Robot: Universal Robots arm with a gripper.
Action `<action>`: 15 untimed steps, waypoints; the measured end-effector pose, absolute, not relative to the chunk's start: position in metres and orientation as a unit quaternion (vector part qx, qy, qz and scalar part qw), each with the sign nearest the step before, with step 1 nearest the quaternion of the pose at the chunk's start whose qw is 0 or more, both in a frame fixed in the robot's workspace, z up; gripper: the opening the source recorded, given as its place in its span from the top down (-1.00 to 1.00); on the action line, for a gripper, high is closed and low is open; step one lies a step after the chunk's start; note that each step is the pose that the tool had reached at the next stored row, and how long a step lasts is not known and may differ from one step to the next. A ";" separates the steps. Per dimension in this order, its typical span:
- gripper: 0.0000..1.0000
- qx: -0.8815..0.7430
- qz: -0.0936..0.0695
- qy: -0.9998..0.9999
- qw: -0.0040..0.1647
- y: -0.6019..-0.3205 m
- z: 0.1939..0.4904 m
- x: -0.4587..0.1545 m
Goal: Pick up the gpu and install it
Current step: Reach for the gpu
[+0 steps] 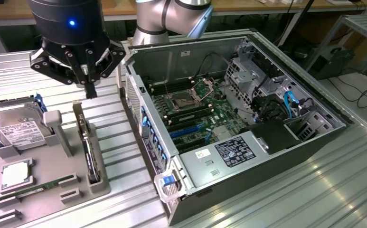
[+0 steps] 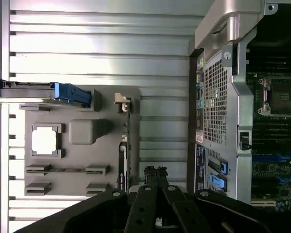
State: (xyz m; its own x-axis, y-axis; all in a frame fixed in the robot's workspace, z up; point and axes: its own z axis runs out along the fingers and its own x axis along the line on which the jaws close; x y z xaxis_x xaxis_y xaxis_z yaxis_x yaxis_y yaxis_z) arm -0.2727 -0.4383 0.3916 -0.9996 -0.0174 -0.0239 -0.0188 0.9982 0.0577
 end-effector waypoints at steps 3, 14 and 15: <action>0.79 -0.010 0.029 0.999 0.012 -0.439 0.392 -0.282; 0.79 -0.011 0.029 0.999 0.012 -0.440 0.392 -0.305; 0.79 -0.011 0.029 0.999 0.012 -0.440 0.392 -0.307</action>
State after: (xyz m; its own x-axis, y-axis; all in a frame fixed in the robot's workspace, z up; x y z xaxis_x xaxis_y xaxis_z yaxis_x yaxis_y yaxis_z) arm -0.3071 -0.4400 0.3916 -0.9995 -0.0223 -0.0240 -0.0236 0.9981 0.0577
